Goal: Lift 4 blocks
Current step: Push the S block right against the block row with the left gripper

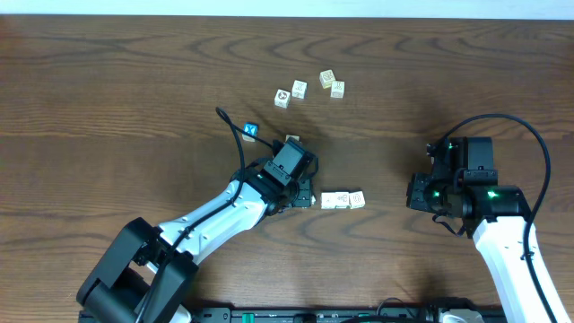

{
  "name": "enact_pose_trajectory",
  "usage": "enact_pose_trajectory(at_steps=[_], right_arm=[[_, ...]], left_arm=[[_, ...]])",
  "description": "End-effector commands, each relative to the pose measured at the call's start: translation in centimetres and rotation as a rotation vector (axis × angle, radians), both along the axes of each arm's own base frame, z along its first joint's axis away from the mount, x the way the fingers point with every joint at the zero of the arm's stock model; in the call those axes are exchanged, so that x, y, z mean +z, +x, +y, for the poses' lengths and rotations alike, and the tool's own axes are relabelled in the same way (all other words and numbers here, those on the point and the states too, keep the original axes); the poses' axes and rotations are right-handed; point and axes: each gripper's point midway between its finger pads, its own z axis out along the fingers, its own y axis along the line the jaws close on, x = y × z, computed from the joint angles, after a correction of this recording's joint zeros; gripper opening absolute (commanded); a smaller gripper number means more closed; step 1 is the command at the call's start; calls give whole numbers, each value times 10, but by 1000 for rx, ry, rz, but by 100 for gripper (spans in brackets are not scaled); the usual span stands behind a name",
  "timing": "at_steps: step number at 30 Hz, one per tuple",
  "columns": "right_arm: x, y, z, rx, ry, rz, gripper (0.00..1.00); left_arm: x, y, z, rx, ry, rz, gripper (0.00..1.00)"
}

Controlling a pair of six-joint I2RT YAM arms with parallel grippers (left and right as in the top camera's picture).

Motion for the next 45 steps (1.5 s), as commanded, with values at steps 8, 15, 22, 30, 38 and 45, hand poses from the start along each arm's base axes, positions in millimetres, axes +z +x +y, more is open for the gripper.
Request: enact_pose_trajectory(at_steps=[8, 15, 22, 30, 38, 45], right_arm=[[-2, -1, -4, -12, -8, 1, 9], [-2, -1, -4, -12, -8, 1, 9], [-2, -1, -4, -12, -8, 1, 9], [-2, -1, -4, -12, -9, 0, 9], [-1, 0, -4, -12, -8, -3, 9], [-1, 0, -4, -12, -8, -3, 9]], left_arm=[[-10, -1, 20, 28, 98, -3, 8], [-11, 4, 27, 62, 133, -28, 8], [-24, 3, 27, 90, 141, 5, 7], [-35, -3, 17, 58, 105, 52, 7], [-29, -3, -2, -12, 23, 45, 7], [-29, -7, -8, -52, 9, 48, 7]])
